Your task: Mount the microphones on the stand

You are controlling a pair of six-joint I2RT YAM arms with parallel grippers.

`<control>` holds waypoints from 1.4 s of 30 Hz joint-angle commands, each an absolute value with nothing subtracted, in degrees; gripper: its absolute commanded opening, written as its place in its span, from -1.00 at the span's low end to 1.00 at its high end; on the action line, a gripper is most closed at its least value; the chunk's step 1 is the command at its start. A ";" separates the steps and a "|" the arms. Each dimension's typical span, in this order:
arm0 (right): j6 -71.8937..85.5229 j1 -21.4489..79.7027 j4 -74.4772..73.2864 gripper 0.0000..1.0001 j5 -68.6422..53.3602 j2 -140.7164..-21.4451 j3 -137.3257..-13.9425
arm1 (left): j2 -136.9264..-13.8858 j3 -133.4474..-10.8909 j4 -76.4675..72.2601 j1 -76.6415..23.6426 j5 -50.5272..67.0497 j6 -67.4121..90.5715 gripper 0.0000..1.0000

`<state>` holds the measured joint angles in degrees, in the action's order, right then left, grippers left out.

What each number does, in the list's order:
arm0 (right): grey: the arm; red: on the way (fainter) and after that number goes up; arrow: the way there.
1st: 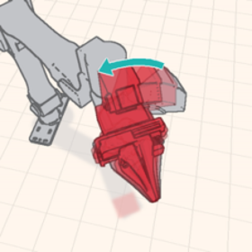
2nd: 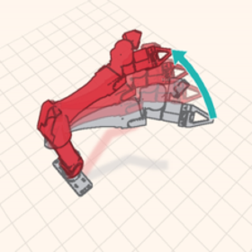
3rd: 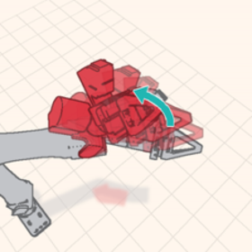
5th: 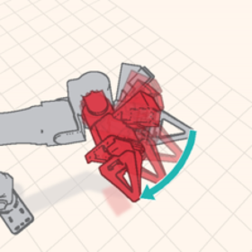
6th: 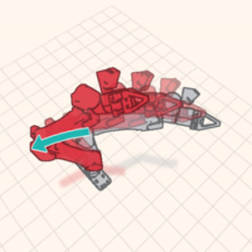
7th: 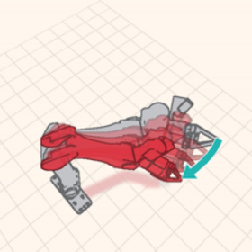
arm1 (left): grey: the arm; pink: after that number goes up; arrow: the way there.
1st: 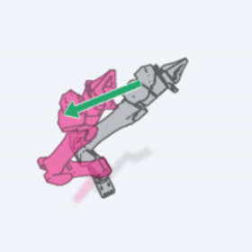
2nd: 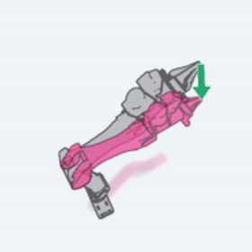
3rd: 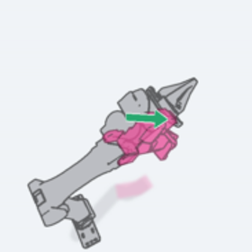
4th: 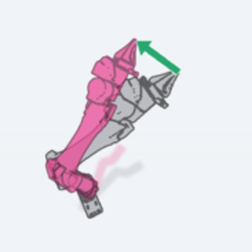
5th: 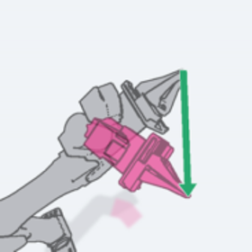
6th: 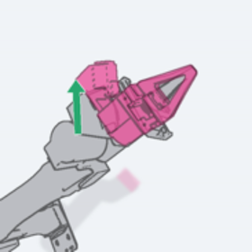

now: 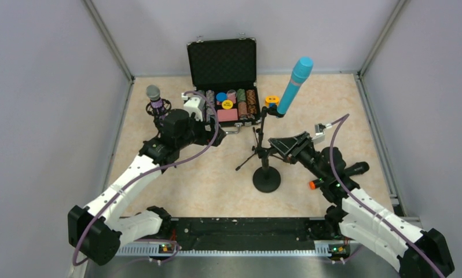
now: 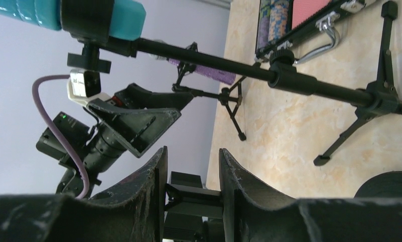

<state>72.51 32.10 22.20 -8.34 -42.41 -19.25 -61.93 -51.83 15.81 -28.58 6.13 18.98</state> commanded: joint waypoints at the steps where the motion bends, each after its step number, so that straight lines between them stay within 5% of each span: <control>1: 74.56 33.53 35.60 -1.00 -1.62 -43.29 -19.64 | -61.99 -51.09 12.52 -28.72 6.07 19.49 0.95; 24: 77.37 36.51 43.44 -0.96 3.83 -51.55 -17.31 | -63.19 -50.98 12.17 -28.72 5.80 19.94 0.95; 26: 77.25 36.48 43.79 -0.75 3.28 -51.70 -16.58 | -63.35 -50.97 12.05 -28.72 5.83 20.10 0.95; 31: 77.57 36.47 38.05 0.24 4.70 -49.42 -15.89 | -63.45 -50.94 11.80 -28.66 5.97 20.21 0.95; 34: 77.61 36.47 31.21 0.67 6.57 -46.55 -16.45 | -63.46 -50.96 11.82 -28.73 5.89 20.21 0.95; 37: 76.96 36.47 25.77 0.94 8.29 -43.49 -16.72 | -63.39 -50.79 11.56 -28.69 5.84 20.30 0.95; 42: 75.43 36.46 16.12 0.98 10.37 -38.10 -16.57 | -63.58 -50.49 11.07 -28.73 6.13 20.33 0.95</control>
<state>77.12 35.79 24.73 7.40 -41.89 -15.75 -63.29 -51.03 14.57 -28.58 6.13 19.86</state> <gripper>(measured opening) 0.986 0.975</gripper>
